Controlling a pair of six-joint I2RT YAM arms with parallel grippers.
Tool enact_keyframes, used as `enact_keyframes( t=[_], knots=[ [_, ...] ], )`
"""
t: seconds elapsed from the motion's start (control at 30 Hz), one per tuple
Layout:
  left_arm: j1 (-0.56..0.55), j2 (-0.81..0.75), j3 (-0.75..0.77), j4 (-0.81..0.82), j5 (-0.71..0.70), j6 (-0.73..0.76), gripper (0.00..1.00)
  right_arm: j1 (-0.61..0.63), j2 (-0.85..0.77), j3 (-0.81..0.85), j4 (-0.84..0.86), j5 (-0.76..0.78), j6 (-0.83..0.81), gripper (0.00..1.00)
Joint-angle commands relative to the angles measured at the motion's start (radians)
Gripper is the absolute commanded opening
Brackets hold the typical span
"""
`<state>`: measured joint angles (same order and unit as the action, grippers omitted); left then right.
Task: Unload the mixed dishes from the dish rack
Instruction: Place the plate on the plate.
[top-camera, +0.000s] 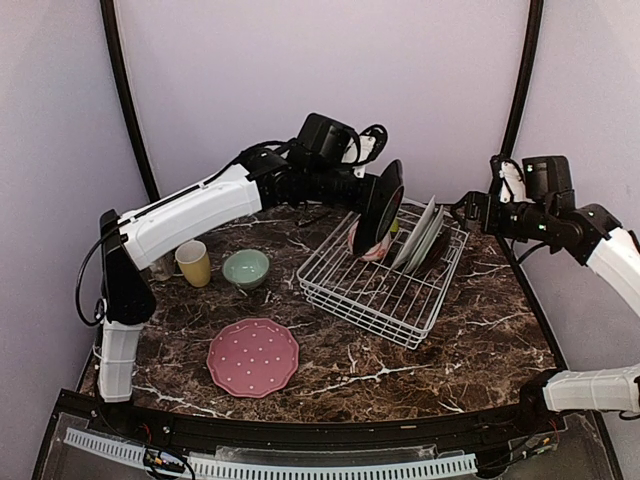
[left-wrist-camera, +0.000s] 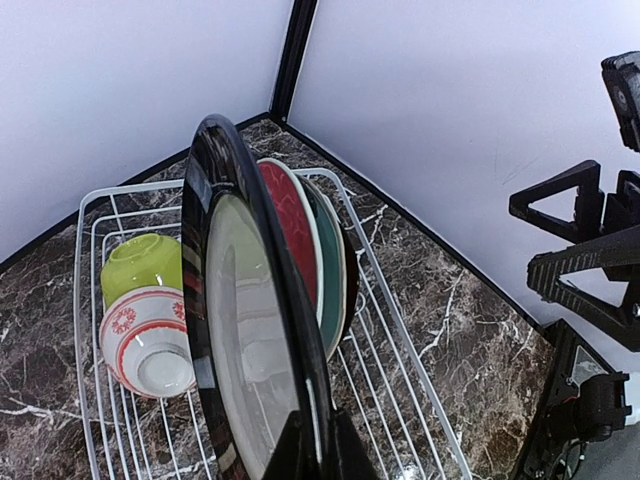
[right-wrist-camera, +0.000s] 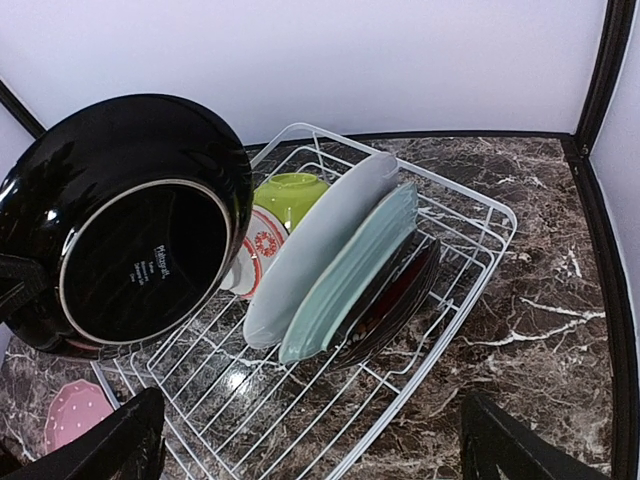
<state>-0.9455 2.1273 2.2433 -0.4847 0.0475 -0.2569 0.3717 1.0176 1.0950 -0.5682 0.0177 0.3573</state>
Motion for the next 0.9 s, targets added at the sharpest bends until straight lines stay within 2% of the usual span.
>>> enact_keyframes(
  t=[0.0,0.17,0.43,0.57,0.7,0.87],
  knots=[
    [0.001,-0.149,0.071,0.040,-0.015,0.002,0.01,-0.005,0.007,-0.023,0.035,-0.013,0.020,0.99],
    [0.000,-0.227,0.094,-0.073,-0.035,0.025,0.01,-0.005,0.017,-0.030,0.048,-0.041,0.025,0.99],
    [0.000,-0.398,0.063,-0.325,-0.220,0.072,0.01,-0.005,0.052,-0.027,0.076,-0.058,0.028,0.99],
    [0.000,-0.500,-0.037,-0.425,-0.307,0.057,0.01,-0.006,0.073,-0.013,0.082,-0.064,0.026,0.99],
    [-0.001,-0.635,-0.199,-0.501,-0.388,0.021,0.01,-0.005,0.093,0.003,0.091,-0.071,0.024,0.99],
    [-0.016,-0.724,-0.390,-0.629,-0.497,-0.032,0.01,-0.005,0.132,0.023,0.096,-0.085,0.019,0.99]
  ],
)
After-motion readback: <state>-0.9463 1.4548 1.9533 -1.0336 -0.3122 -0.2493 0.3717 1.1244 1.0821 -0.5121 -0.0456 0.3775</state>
